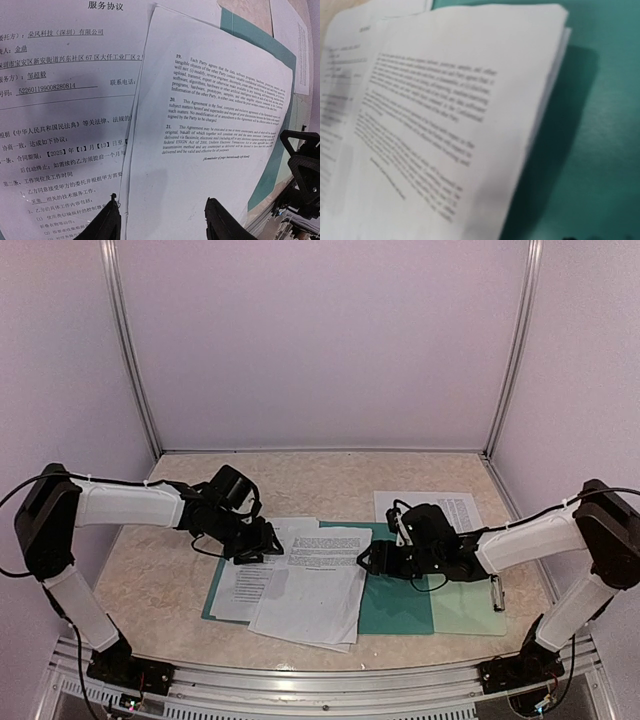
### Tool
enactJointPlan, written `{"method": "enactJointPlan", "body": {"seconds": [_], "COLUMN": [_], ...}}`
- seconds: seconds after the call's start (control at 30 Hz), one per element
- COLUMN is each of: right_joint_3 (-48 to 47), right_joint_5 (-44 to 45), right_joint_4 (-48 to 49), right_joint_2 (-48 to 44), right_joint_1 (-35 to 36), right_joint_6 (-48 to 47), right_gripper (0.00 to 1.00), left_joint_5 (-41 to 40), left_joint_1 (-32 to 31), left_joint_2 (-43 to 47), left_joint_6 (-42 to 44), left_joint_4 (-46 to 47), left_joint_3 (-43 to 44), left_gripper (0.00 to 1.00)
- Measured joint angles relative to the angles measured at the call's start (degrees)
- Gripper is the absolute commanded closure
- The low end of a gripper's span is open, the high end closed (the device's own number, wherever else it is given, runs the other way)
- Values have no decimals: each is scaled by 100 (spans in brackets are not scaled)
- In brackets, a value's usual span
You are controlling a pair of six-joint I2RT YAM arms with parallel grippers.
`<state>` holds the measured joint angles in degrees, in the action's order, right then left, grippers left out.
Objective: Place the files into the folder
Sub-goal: Adjust the file in the folder with some files.
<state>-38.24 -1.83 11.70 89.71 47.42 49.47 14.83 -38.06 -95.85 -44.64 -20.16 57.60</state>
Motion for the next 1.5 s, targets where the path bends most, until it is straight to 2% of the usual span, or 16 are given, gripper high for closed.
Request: {"method": "enactJointPlan", "body": {"seconds": [0.47,0.7,1.0,1.2,1.5], "right_joint_3": [280,422,581,691,793], "right_joint_5": [-680,-802,-1145,-1355,-1377], "right_joint_4": [1071,1526,2734,3486,3523], "right_joint_2": [522,699,1231,1558,1558], "right_joint_1": [-68,-70,-74,-81,-83], "right_joint_6": [282,404,715,984,1099], "right_gripper": [35,37,46,56,72], "left_joint_5": [225,190,286,297,302], "left_joint_1": [-120,-111,-103,-181,-199], "left_joint_2": [-52,-490,-568,-581,-581], "left_joint_6": [-153,-142,-170,-190,-201], "left_joint_4": [177,284,505,562,562], "left_joint_3": [-160,-157,-212,-234,-234], "left_gripper": [46,47,53,55,55]}}
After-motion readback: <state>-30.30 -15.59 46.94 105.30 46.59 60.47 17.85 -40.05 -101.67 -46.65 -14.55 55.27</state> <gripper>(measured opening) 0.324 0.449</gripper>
